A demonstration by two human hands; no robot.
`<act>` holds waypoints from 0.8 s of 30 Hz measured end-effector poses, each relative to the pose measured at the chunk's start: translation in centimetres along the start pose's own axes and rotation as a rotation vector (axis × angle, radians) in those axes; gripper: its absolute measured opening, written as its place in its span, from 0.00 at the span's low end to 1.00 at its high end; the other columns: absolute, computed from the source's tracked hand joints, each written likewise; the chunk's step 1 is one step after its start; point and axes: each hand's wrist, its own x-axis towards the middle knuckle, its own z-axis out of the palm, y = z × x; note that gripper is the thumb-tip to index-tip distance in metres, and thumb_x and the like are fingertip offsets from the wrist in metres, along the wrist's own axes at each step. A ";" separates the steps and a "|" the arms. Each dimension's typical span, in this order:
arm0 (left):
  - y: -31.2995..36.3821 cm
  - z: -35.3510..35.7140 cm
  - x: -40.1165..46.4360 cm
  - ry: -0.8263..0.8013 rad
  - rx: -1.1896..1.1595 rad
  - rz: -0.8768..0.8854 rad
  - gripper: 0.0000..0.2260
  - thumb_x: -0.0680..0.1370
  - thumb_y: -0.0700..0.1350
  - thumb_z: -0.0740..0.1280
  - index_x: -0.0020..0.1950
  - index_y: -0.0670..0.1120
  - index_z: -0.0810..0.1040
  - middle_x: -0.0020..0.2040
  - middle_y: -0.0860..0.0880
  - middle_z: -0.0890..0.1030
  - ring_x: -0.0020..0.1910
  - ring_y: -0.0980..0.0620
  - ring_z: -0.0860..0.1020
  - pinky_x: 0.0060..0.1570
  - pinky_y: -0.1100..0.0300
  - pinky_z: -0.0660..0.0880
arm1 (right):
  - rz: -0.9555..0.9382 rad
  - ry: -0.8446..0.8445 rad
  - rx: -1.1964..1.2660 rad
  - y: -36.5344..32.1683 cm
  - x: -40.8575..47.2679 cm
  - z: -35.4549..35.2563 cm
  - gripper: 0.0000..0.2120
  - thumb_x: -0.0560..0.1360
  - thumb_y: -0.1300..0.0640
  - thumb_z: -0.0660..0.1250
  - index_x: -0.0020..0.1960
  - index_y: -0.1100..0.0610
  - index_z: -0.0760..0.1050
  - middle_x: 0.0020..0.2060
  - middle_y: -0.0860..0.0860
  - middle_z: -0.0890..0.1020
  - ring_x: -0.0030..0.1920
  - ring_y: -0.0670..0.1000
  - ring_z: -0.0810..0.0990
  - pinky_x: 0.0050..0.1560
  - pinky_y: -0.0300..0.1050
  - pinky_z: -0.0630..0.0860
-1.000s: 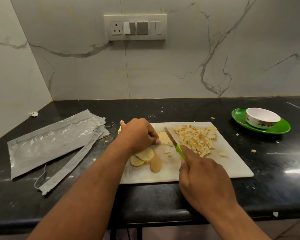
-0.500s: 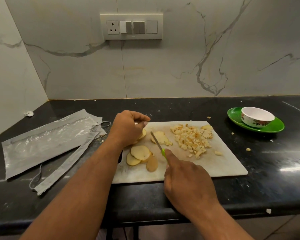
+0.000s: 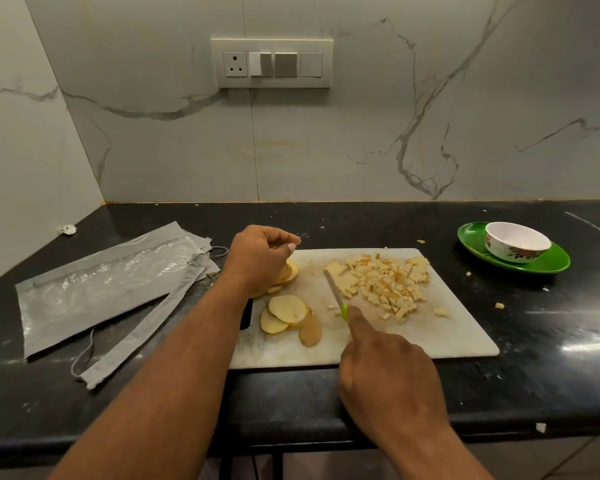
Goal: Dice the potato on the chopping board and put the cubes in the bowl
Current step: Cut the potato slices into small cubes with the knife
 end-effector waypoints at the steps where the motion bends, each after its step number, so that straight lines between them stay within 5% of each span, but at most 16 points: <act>1: 0.0 -0.1 0.0 0.007 -0.007 -0.006 0.06 0.82 0.46 0.70 0.55 0.53 0.87 0.45 0.60 0.83 0.46 0.60 0.81 0.46 0.63 0.79 | -0.019 -0.001 0.008 -0.5 0.4 0.2 0.28 0.82 0.51 0.50 0.81 0.48 0.51 0.42 0.47 0.78 0.41 0.47 0.75 0.40 0.45 0.71; 7: 0.1 -0.8 0.1 0.021 -0.030 -0.051 0.07 0.83 0.44 0.69 0.54 0.54 0.86 0.45 0.60 0.82 0.47 0.60 0.80 0.41 0.66 0.75 | 0.032 -0.031 -0.024 0.0 3.1 0.7 0.28 0.82 0.54 0.50 0.81 0.49 0.51 0.52 0.52 0.80 0.48 0.52 0.77 0.44 0.47 0.69; 14: 0.0 -2.6 0.8 -0.097 0.188 -0.128 0.09 0.83 0.45 0.68 0.60 0.54 0.84 0.53 0.54 0.82 0.53 0.55 0.79 0.54 0.58 0.77 | 0.051 0.042 -0.027 1.6 1.6 0.3 0.27 0.83 0.51 0.49 0.81 0.48 0.51 0.46 0.47 0.79 0.42 0.48 0.76 0.42 0.46 0.70; 18: 0.1 -3.5 0.8 -0.133 0.247 -0.137 0.09 0.82 0.49 0.70 0.62 0.54 0.84 0.54 0.54 0.83 0.54 0.54 0.79 0.54 0.57 0.77 | -0.091 0.020 -0.069 1.1 1.2 0.3 0.28 0.83 0.49 0.49 0.82 0.47 0.49 0.47 0.46 0.79 0.43 0.47 0.76 0.43 0.45 0.73; 24: 0.8 -4.5 0.2 -0.215 0.324 -0.100 0.16 0.75 0.57 0.76 0.62 0.58 0.82 0.61 0.55 0.82 0.56 0.56 0.76 0.51 0.58 0.74 | 0.051 0.056 -0.054 1.6 1.5 0.5 0.28 0.82 0.51 0.50 0.81 0.48 0.53 0.49 0.47 0.81 0.42 0.49 0.74 0.41 0.46 0.67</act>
